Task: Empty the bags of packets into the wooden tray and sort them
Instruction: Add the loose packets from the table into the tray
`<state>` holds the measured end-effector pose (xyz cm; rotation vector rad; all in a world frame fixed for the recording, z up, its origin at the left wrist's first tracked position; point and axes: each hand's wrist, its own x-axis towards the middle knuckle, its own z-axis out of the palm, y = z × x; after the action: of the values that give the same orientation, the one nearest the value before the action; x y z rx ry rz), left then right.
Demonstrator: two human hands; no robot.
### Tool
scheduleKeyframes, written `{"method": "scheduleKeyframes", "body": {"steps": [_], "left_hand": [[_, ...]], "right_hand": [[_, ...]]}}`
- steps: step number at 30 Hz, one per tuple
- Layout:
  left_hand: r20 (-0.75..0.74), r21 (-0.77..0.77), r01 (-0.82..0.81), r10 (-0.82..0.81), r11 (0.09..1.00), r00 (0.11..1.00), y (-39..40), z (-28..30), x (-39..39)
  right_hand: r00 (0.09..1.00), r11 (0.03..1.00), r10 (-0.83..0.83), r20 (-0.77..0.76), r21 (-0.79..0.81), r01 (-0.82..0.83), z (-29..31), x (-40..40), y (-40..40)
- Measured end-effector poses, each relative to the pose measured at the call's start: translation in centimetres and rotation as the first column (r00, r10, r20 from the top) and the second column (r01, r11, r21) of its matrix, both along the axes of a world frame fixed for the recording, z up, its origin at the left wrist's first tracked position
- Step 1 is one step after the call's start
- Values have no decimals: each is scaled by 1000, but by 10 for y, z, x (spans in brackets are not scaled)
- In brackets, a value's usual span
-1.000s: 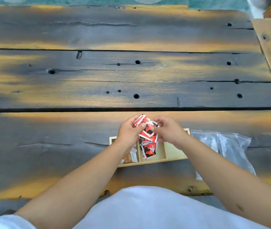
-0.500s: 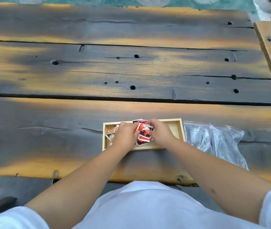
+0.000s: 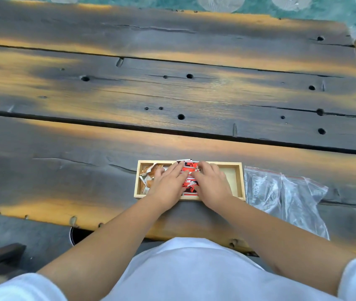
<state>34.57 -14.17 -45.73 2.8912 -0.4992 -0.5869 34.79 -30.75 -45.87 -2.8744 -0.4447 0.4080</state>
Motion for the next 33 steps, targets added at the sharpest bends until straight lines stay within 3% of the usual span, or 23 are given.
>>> {"method": "scheduleKeyframes", "body": {"steps": [7,16,20,24,27,33], "left_hand": [[39,23,37,-38,999,999,-3,0,6],[51,24,63,-64,998,997,-5,5,4],[67,51,83,-87,995,994,-3,7,6],[65,43,64,-66,997,996,-1,11,5],[57,3,28,-29,1000,998,2,18,3],[87,20,60,-61,998,994,18,36,-4]], "right_hand": [[985,993,111,-134,-29,-116,-3,15,-5],[930,886,366,-23,-297,-356,8,24,-9],[920,866,392,-19,-331,-376,10,25,-8],[955,915,291,-53,-276,-294,13,15,-6],[994,982,80,-70,-165,-90,19,0,-9],[977,974,-207,-57,-101,201,35,-36,-13]]}}
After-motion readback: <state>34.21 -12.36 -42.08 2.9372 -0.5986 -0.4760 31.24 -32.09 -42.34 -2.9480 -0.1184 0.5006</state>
